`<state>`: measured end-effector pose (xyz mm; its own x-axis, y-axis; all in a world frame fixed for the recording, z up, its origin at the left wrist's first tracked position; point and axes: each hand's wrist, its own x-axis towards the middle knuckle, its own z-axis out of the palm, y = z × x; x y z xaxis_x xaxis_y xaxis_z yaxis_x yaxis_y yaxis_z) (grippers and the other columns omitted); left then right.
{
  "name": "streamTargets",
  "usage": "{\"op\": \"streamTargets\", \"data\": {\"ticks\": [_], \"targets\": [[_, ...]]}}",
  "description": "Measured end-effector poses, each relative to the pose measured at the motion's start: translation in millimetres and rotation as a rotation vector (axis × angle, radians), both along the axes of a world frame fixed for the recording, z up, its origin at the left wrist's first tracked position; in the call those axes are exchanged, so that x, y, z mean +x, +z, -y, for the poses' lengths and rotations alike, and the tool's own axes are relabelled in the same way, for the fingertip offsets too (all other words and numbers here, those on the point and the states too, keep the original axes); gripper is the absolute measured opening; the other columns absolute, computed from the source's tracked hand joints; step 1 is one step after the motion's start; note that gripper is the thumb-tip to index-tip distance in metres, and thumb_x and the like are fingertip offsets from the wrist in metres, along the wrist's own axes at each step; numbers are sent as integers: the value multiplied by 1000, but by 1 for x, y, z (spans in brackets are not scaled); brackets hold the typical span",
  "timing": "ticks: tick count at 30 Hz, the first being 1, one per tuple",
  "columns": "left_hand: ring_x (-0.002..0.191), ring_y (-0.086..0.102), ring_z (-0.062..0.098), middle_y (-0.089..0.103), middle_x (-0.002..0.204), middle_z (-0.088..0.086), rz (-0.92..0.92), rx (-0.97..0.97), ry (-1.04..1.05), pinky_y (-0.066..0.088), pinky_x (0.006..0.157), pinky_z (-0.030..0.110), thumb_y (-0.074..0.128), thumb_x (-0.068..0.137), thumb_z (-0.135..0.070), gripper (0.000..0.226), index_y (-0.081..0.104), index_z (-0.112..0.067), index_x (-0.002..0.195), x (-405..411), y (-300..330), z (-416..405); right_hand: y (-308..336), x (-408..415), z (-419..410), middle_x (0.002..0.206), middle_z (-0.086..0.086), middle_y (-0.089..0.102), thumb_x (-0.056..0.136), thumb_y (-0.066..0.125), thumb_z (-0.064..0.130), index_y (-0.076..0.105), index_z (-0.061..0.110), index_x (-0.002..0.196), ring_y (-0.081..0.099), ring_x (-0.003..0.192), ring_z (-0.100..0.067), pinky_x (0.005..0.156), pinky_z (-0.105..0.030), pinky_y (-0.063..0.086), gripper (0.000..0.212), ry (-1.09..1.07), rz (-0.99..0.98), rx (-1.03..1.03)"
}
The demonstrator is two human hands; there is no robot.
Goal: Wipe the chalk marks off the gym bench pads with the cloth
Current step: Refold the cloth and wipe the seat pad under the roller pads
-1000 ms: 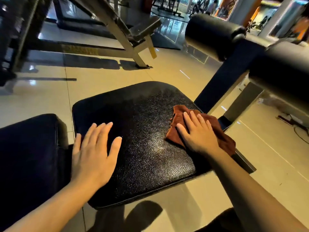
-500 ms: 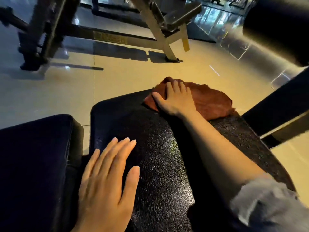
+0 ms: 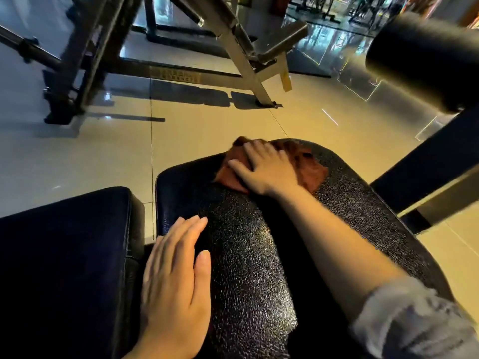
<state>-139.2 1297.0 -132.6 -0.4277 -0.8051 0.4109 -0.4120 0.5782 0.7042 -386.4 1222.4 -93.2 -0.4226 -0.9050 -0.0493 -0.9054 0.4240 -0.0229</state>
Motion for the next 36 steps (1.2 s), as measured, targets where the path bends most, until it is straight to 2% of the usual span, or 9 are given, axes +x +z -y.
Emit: {"op": "streamTargets", "data": {"ticks": [4, 9, 15, 19, 23, 26, 30, 34, 36], "targets": [[138, 16, -14, 26, 140, -33, 35, 29, -9, 6, 115, 17, 27, 97, -41, 44, 34, -38, 140, 0, -1, -1, 8, -73, -33, 164, -2, 6, 91, 18, 74, 13, 25, 156, 6, 150, -23, 120, -46, 4, 82, -300, -10, 12], [135, 29, -2, 34, 138, -27, -9, 30, 9, 12, 116, 24, 27, 96, -39, 42, 37, -39, 138, -3, -2, -1, 9, -58, -30, 164, -6, 3, 93, 17, 71, 11, 25, 156, 1, 150, -29, 120, -51, -2, 78, -422, 9, -3], [129, 29, -15, 36, 136, -30, -341, 382, 31, 22, 111, 17, 32, 91, -38, 33, 35, -54, 121, 4, 17, 6, -5, 73, 13, 164, -8, 2, 95, 18, 68, 14, 34, 155, -4, 149, -33, 117, -54, -5, 69, -89, 58, 22], [128, 37, 0, 38, 140, -11, -375, 399, 0, 31, 105, 21, 35, 100, -33, 31, 39, -42, 129, 27, 49, 31, -7, 144, -2, 164, -7, -1, 97, 23, 62, 12, 35, 155, -8, 149, -31, 118, -53, -9, 65, 116, 62, 67], [113, 47, 8, 50, 126, -6, -184, 440, 59, 37, 91, 21, 41, 102, -22, 26, 57, -28, 122, 71, 76, 63, -3, 185, -54, 164, -6, -5, 93, 40, 52, 16, 35, 154, -11, 149, -29, 116, -53, -14, 68, 244, 39, 78], [100, 52, 8, 57, 115, -5, -13, 440, 28, 37, 85, 26, 45, 100, -23, 22, 62, -26, 115, 95, 81, 59, -6, 204, -106, 164, -5, 1, 86, 28, 52, 19, 35, 153, -5, 150, -29, 115, -50, -13, 71, 260, 23, 66], [99, 51, 5, 56, 115, -8, 216, 317, -148, 34, 85, 22, 45, 101, -23, 25, 63, -24, 118, 112, 90, 40, -17, 222, -178, 145, -5, 50, 85, 35, 54, 53, 28, 139, 47, 133, -30, 109, -49, 35, 63, 205, -85, -82], [106, 53, 8, 59, 117, -11, 449, 266, -330, 42, 90, 29, 36, 103, -27, 29, 60, -33, 119, 118, 99, 32, -18, 208, -225, 146, -1, 50, 102, 14, 55, 51, 27, 141, 52, 129, -24, 100, -37, 44, 61, 111, -34, -91], [103, 57, 7, 62, 114, -15, 581, 206, -424, 46, 93, 33, 32, 104, -32, 30, 57, -39, 121, 116, 104, 31, -11, 189, -233, 151, -1, 43, 100, 5, 59, 45, 26, 145, 48, 133, -25, 101, -41, 47, 69, 16, -41, -57]]}}
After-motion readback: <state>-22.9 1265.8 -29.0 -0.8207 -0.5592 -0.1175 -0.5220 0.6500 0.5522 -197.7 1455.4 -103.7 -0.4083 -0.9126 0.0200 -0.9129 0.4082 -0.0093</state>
